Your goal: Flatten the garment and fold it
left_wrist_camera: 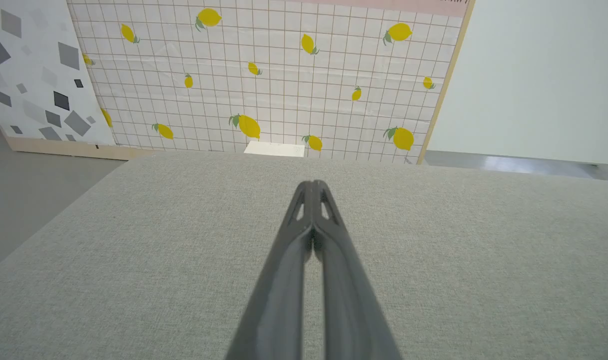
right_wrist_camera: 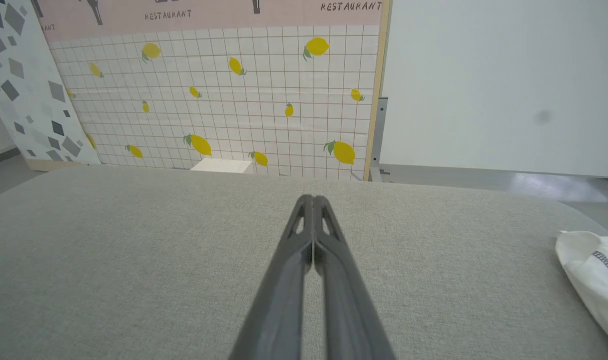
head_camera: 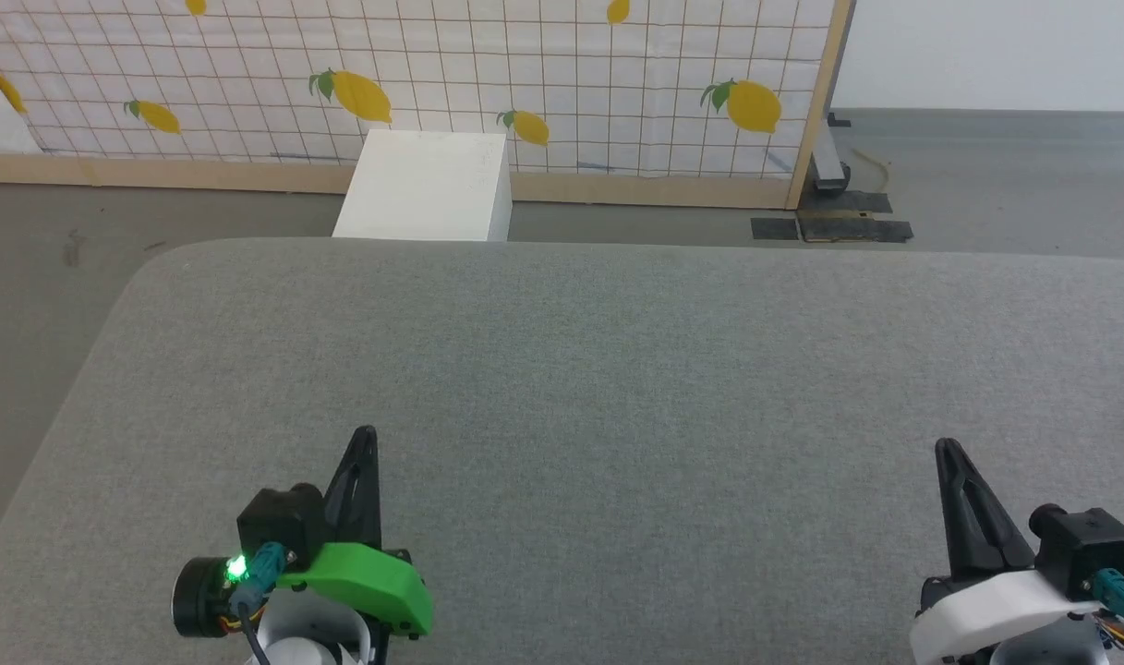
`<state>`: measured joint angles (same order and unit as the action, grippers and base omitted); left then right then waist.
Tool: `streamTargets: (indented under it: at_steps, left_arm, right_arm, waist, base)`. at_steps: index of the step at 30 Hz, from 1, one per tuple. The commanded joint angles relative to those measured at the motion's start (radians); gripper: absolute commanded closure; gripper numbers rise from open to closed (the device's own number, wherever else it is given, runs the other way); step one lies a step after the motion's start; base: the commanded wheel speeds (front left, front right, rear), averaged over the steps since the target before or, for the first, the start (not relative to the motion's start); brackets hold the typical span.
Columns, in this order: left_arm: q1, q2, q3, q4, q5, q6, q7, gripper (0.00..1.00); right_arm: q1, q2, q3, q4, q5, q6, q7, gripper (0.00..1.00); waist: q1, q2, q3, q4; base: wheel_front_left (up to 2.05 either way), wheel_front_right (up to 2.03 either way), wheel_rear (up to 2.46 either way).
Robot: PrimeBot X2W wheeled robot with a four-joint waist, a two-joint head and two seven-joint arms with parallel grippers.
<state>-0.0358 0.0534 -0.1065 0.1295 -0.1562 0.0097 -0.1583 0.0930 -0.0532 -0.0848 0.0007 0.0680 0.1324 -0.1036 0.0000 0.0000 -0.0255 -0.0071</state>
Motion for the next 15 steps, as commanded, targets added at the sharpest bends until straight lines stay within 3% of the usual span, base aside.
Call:
streamTargets:
  at_steps: [1, 15]
  left_arm:
    - [0.015, -0.001, 0.007, -0.007, 0.013, -0.003, 0.009, 1.0]
    - [0.019, -0.002, 0.026, -0.03, 0.04, -0.005, 0.037, 1.0]
  right_arm:
    - [-0.02, 0.001, 0.005, 0.0, -0.008, -0.001, 0.006, 1.0]
    - [-0.034, 0.002, 0.02, 0.0, -0.019, -0.001, 0.025, 1.0]
  waist:
    - [0.0, 0.0, 0.0, 0.0]
    - [0.0, 0.0, 0.005, 0.001]
  base:
    - [0.0, 0.0, 0.0]
    - [0.0, 0.0, 0.0]
